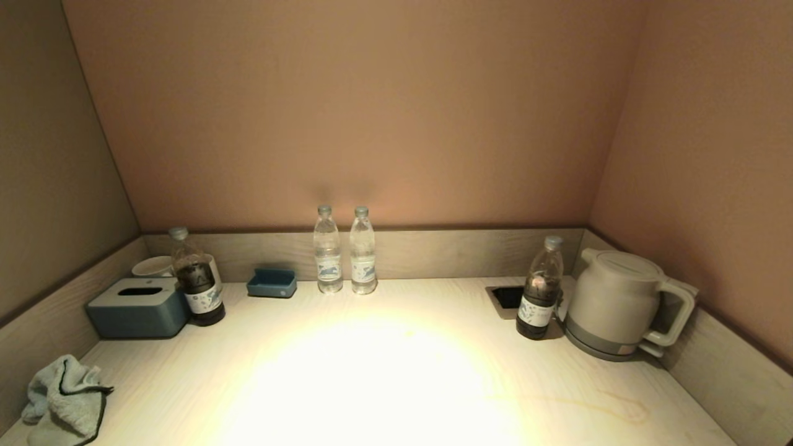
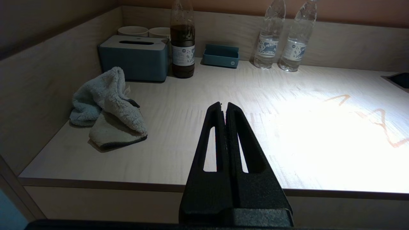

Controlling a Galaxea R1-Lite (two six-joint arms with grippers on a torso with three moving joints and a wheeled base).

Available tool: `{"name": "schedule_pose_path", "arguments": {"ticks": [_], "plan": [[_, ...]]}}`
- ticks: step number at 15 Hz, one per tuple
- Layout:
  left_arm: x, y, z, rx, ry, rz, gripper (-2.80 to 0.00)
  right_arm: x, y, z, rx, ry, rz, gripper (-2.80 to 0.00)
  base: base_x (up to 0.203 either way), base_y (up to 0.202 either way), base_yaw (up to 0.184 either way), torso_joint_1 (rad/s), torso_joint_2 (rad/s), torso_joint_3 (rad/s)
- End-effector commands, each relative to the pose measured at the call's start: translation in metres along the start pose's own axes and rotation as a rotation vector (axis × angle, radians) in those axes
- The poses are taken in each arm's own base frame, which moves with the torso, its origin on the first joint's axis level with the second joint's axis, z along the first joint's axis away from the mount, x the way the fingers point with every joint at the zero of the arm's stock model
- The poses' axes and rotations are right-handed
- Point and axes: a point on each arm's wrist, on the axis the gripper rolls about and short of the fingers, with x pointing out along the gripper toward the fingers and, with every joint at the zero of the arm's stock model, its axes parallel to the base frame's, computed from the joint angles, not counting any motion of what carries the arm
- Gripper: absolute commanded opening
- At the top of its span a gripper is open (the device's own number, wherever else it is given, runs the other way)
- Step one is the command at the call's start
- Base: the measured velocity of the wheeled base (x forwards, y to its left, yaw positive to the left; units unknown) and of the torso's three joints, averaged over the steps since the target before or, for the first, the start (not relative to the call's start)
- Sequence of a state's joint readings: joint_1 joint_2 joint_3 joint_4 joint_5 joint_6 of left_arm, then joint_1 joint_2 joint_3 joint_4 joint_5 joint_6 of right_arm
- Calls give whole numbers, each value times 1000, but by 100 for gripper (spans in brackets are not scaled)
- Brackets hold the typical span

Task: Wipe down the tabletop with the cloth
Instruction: Pick up the tablecloth

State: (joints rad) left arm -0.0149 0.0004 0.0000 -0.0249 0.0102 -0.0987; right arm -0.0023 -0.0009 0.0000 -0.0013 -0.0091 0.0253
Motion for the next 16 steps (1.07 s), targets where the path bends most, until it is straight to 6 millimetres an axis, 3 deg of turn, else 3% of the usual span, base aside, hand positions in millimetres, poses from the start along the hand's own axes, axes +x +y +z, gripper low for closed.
{"name": "schedule_pose_path", "arguments": {"ticks": [1, 16], "plan": [[0, 0, 0, -1, 0, 2, -280, 0, 0, 0, 1, 1, 1, -280, 0, 0, 0, 0, 0, 0], [0, 0, 0, 4, -2, 5, -280, 0, 0, 0, 1, 1, 1, -280, 0, 0, 0, 0, 0, 0]]}}
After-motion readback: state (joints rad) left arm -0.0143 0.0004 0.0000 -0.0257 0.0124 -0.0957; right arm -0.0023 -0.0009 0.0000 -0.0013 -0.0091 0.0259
